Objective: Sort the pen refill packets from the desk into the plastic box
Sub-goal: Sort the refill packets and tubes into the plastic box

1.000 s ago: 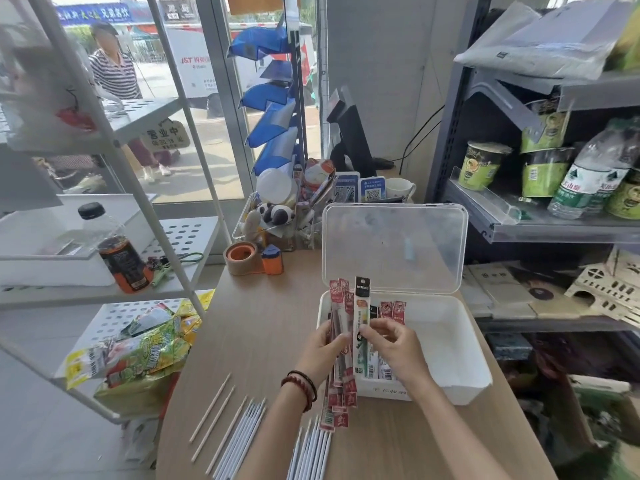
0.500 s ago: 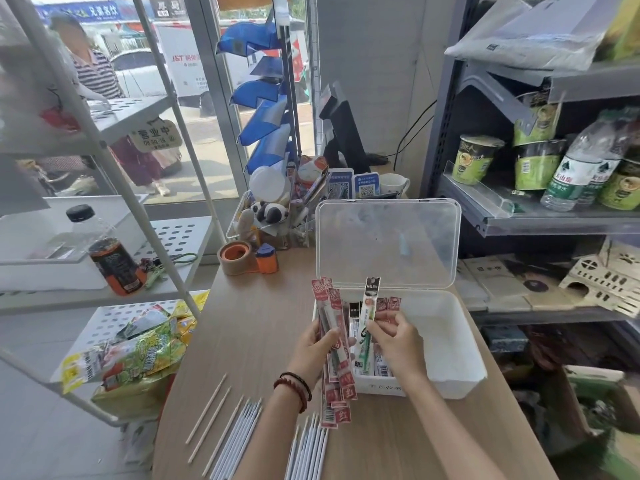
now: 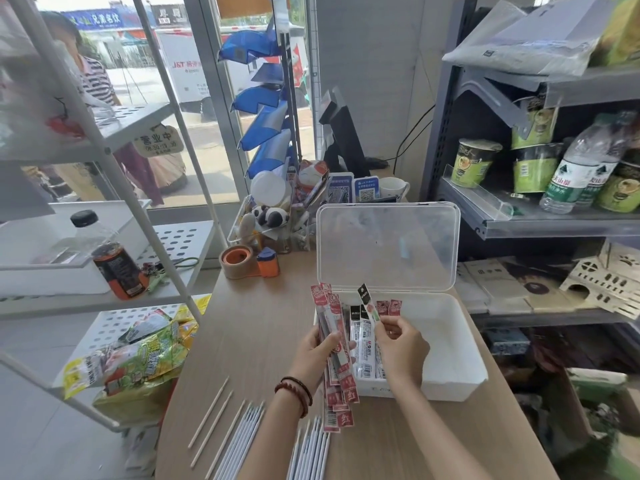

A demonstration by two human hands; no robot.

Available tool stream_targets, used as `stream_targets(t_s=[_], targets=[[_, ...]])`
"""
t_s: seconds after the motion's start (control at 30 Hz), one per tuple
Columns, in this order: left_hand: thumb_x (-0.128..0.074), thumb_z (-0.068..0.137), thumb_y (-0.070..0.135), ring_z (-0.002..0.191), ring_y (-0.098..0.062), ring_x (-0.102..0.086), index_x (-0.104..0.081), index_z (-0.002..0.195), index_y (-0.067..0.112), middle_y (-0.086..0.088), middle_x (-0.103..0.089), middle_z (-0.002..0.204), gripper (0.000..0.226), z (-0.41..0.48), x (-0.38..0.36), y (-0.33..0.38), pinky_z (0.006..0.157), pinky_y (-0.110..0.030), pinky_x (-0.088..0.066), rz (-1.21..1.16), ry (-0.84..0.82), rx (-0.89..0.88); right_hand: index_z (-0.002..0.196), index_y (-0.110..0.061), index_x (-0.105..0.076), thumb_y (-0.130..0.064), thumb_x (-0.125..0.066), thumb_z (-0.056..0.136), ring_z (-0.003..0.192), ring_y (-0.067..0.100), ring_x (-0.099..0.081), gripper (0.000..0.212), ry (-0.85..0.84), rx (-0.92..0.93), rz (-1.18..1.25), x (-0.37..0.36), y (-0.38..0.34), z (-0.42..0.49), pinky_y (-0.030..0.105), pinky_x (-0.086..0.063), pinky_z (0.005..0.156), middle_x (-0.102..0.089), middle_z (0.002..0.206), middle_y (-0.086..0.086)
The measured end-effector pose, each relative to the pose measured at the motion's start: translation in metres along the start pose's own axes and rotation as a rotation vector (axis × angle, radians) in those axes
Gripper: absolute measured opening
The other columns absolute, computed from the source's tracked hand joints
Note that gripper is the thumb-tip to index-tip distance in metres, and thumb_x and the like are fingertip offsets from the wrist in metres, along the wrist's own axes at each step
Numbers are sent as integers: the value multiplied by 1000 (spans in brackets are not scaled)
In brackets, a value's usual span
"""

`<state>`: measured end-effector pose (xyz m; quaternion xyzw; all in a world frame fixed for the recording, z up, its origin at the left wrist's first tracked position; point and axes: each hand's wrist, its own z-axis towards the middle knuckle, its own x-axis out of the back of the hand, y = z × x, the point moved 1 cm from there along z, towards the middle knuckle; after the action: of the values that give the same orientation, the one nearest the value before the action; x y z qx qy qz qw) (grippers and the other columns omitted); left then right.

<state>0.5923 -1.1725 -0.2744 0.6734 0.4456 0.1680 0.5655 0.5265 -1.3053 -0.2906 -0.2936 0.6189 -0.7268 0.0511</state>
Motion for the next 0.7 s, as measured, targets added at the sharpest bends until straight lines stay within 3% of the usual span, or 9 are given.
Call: stream_targets(t_s=[0.1,0.3,0.47,0.6,0.7], targets=[[-52,94,12,79,-18,-70,-56,107,19,-16,-67,104,16,0,0,0,66,-33,-58,-3,-10,-3,96,-15,-73,-14,-68,88,74,5,-63,9,19,34,-47,-3,0,-2,5,-42,52,-72,85,-3],[-54,92,14,79,-20,-68,-56,113,18,-14,-67,100,21,2,4,-3,69,-36,-56,36,-22,-12,92,-18,-71,-11,-69,87,74,8,-63,9,31,153,-165,-6,3,-8,10,-46,61,-67,85,-6],[-57,91,16,70,-15,-63,-58,117,19,-1,-67,84,26,2,4,-4,65,-31,-53,69,-42,-35,98,-17,-72,-9,-67,88,75,6,-64,14,-213,108,-292,-7,4,-8,10,-47,60,-71,92,-4],[-60,89,17,74,-17,-64,-60,115,17,-2,-68,88,26,2,4,-3,67,-32,-54,42,-43,-37,102,-15,-73,-12,-68,87,77,4,-63,16,-252,83,-207,-4,0,-3,5,-46,64,-72,92,-4],[-61,88,17,75,-19,-67,-59,113,17,-5,-69,91,25,2,6,-4,66,-34,-56,18,-32,-12,96,-17,-73,-17,-70,87,80,3,-65,9,-156,44,-60,6,2,0,10,-52,70,-70,87,-8]])
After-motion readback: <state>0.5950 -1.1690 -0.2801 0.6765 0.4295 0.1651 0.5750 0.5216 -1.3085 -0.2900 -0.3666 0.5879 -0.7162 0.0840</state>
